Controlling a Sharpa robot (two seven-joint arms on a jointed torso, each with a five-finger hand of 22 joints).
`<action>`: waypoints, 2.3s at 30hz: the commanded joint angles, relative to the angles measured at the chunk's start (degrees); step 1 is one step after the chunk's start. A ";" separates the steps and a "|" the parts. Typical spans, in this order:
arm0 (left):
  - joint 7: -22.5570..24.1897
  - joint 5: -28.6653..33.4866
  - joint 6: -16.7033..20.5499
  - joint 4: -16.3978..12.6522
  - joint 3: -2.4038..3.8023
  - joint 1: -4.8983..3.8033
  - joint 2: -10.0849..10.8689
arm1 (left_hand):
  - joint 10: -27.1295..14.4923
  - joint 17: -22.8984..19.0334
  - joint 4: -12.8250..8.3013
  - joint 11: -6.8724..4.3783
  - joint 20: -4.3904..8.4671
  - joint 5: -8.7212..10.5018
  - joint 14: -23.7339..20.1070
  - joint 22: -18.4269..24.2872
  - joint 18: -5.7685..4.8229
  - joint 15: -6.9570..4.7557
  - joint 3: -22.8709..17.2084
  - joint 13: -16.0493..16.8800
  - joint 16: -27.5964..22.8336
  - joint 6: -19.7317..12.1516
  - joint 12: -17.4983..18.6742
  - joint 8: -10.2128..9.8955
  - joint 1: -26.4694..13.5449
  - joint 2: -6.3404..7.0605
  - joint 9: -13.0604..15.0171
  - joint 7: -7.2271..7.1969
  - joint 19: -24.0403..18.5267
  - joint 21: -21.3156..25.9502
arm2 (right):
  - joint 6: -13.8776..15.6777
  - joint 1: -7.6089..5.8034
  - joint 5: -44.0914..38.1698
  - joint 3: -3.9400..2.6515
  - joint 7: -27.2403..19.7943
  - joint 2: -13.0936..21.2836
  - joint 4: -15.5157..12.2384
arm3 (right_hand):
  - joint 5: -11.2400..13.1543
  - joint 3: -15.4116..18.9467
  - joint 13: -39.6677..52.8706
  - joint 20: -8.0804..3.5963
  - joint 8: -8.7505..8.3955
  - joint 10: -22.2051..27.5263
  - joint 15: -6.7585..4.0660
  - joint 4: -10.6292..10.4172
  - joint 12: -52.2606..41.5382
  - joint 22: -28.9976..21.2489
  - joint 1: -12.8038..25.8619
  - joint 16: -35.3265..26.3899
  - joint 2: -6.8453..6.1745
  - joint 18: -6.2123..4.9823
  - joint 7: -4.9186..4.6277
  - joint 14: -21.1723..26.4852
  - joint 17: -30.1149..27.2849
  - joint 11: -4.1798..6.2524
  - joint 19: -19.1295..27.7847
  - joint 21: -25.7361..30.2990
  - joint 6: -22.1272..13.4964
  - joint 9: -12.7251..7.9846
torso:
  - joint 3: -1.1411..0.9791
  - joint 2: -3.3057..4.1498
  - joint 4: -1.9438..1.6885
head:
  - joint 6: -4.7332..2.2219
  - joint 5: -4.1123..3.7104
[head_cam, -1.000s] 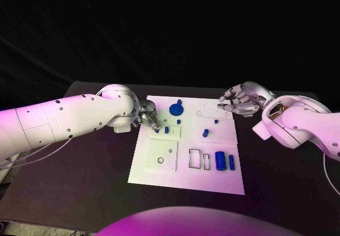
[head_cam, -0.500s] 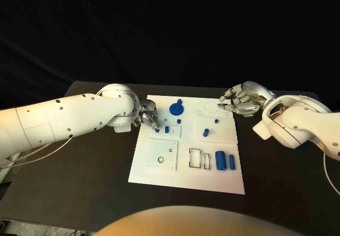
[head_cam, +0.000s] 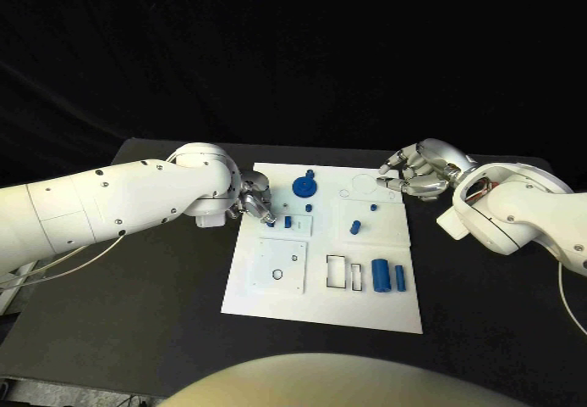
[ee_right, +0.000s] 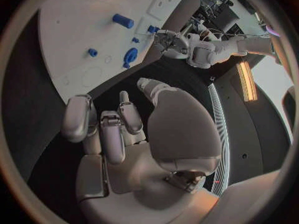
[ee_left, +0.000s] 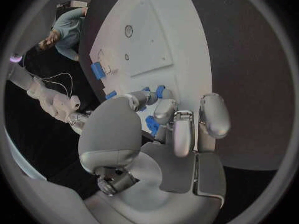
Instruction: Assemble the parts on the task board
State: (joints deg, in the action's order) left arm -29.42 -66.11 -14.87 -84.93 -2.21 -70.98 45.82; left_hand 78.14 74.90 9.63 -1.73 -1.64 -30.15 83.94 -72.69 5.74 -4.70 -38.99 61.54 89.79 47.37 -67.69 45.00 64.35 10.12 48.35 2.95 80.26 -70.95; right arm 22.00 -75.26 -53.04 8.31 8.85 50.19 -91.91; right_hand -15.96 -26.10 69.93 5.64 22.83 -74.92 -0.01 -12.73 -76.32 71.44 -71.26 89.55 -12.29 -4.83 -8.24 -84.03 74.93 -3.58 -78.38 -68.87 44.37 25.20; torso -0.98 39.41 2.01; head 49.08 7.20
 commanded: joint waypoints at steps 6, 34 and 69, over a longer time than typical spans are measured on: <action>-0.26 0.91 -0.80 0.02 -0.09 0.12 -0.25 | 0.24 15.10 -7.28 -0.07 0.22 0.13 6.06 -0.02 -0.91 -0.27 -7.66 -0.11 0.21 0.15 0.29 0.09 -0.58 -0.30 0.05 -0.64 -0.03 -0.07 | -0.70 0.04 -0.25 0.00 -0.23 -0.05 0.02 | -0.27 0.14 -0.07 -0.06 0.29 0.46 -0.49 -0.33 0.25 -0.05 0.48 -0.39 0.03 -0.69 -0.08 -5.44 13.12 -0.02 0.37 0.17 -0.36 0.05 | 0.03 -0.01 0.01 | 0.03 -0.06; -0.52 2.09 -0.12 0.89 -0.10 0.12 -0.97 | 0.21 15.10 -1.58 -0.52 0.50 8.23 6.06 -0.20 -0.93 -0.63 -1.14 -0.01 0.21 0.42 0.42 -2.01 -5.81 0.49 -0.41 -1.38 0.06 0.74 | -0.51 0.05 -0.24 0.00 -0.20 0.06 -0.08 | -0.31 0.12 -0.19 -0.07 0.37 0.56 -0.50 -0.45 0.33 -0.08 0.46 -0.43 0.01 -0.70 -0.07 -5.42 13.05 -0.02 0.37 0.26 -0.44 0.09 | 0.01 -0.03 0.01 | 0.11 -0.25; -1.06 2.59 1.47 1.62 -0.07 0.12 -0.53 | -0.23 15.10 6.76 -0.35 0.35 8.43 6.06 -0.51 -0.95 -0.41 11.48 0.61 0.21 0.67 0.02 -3.53 -6.62 2.33 -0.64 -0.82 0.41 1.41 | -0.01 0.05 -0.17 0.00 -0.26 0.24 -0.01 | -0.05 0.21 -0.33 -0.07 0.43 0.67 -0.49 -0.73 0.43 -0.18 0.65 -0.48 -0.05 -0.73 -0.10 -5.40 12.95 -0.04 0.42 0.44 -0.61 0.13 | 0.05 0.00 -0.02 | -0.02 -0.49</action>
State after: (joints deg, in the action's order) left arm -30.59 -64.01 -14.18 -83.18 -2.30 -70.86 45.30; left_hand 78.34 74.90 16.28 -1.94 -1.43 -21.76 84.15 -73.14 5.74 -4.91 -27.85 62.06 89.79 48.03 -67.40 41.67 57.68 12.05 47.63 1.84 80.47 -69.79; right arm 22.10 -75.24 -53.00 8.31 8.84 50.42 -91.88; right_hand -15.96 -25.94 69.69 5.64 23.05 -74.50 -0.01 -13.21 -76.04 71.32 -71.26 89.32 -12.29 -4.83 -8.40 -84.03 74.91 -3.59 -78.38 -68.67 44.20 25.28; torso -0.91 39.41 1.99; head 49.08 6.71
